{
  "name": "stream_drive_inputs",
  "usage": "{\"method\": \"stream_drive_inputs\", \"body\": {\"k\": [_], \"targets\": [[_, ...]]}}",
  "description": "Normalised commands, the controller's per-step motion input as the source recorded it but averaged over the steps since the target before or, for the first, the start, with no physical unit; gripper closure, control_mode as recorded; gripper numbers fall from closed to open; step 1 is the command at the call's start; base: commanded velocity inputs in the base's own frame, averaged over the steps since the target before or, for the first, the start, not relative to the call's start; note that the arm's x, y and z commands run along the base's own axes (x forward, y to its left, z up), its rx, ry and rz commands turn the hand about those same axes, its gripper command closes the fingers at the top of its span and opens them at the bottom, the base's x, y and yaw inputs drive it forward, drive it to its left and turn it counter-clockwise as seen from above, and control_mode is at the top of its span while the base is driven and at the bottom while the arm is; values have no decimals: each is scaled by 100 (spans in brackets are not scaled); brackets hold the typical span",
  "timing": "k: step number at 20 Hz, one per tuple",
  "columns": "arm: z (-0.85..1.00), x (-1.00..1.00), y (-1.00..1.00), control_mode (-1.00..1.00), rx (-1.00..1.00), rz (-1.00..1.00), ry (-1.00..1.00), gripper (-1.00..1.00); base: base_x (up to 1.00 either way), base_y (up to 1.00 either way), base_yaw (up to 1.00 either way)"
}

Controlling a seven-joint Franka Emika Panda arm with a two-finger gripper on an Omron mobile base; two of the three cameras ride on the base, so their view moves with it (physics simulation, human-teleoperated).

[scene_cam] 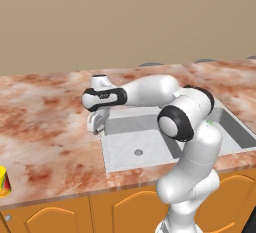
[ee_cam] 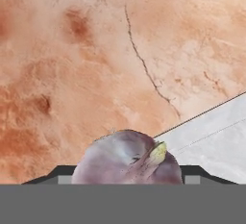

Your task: Remove the corn and garlic from the sink. Then move the bowl and cup from the counter to the sink for washing.

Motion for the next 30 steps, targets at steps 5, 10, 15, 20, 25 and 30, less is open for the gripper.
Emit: {"method": "stream_drive_inputs", "body": {"k": [5, 10, 15, 20, 25, 30], "targets": [[0, 10, 44, -100, 0, -15, 0, 100, 0, 0, 0], [-1, 10, 44, -100, 0, -14, 0, 100, 0, 0, 0], [-4, 10, 40, -100, -4, -14, -3, 100, 0, 0, 0], [-13, 15, 31, -100, -14, -18, -5, 100, 0, 0, 0], [-13, 19, 28, -100, -10, -21, 0, 100, 0, 0, 0], [-11, 21, 18, -100, -1, -16, 0, 100, 0, 0, 0]]}}
